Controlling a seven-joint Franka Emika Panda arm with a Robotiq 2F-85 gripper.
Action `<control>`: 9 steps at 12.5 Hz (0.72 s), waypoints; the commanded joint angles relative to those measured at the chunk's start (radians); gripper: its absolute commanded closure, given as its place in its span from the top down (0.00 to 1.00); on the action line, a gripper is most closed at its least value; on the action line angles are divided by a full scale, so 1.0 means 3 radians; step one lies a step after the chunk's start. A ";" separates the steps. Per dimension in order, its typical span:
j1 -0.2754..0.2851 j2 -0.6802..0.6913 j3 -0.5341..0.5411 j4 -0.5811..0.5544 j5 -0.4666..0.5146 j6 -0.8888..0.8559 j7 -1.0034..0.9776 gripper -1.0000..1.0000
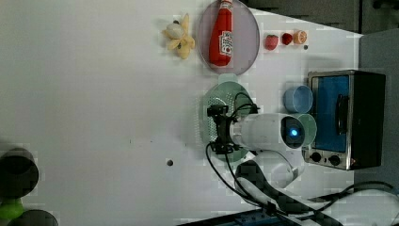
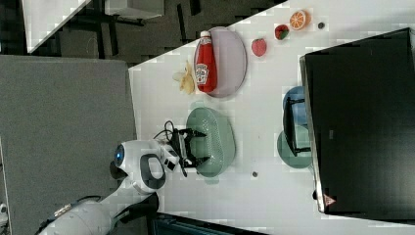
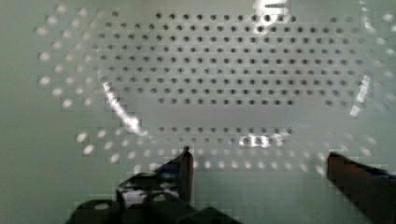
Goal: Drag strainer right to left.
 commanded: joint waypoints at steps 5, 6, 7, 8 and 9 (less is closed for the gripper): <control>0.0324 0.0284 -0.0027 0.0596 0.0197 -0.0353 0.0302 1.00; 0.0374 0.0320 -0.0025 0.0683 0.0246 -0.0442 0.0303 1.00; 0.0428 0.0354 -0.0025 0.0764 0.0268 -0.0486 0.0302 1.00; 0.0479 0.0392 -0.0025 0.0841 0.0294 -0.0492 0.0315 1.00; 0.0530 0.0444 -0.0025 0.0914 0.0318 -0.0494 0.0326 1.00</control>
